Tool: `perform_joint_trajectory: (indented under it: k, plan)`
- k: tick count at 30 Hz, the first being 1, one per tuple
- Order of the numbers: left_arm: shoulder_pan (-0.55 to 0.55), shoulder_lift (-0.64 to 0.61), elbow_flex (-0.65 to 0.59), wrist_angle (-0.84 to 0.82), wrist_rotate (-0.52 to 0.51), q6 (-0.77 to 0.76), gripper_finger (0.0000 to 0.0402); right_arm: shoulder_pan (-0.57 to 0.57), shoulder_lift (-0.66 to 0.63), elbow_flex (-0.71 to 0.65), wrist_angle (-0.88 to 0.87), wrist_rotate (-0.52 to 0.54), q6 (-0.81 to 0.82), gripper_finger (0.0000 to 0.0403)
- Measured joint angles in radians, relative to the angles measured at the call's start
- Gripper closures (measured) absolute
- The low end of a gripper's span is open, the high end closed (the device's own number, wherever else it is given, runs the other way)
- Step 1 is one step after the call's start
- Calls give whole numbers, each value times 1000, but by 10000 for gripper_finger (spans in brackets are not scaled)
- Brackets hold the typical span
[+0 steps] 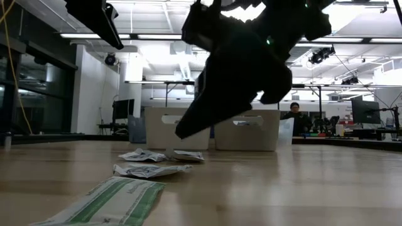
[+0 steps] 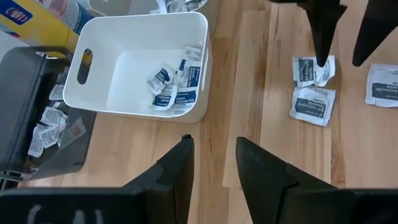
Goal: Pick & Place First Aid Supplies
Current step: Put the wipe into the gray bin
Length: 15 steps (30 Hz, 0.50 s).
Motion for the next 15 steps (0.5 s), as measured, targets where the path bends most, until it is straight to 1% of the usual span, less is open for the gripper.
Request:
perform_joint_trajectory:
  k: [5, 11, 15]
  plan:
    - [0, 0, 0, 0, 0, 0, 287, 5, 31, 0, 10, -12, 33, 222]
    - [0, 0, 0, 0, 0, 0, 287, 4, 56, 0, 18, 46, 48, 222]
    - [0, 0, 0, 0, 0, 0, 287, 4, 81, 1, 20, 46, 61, 222]
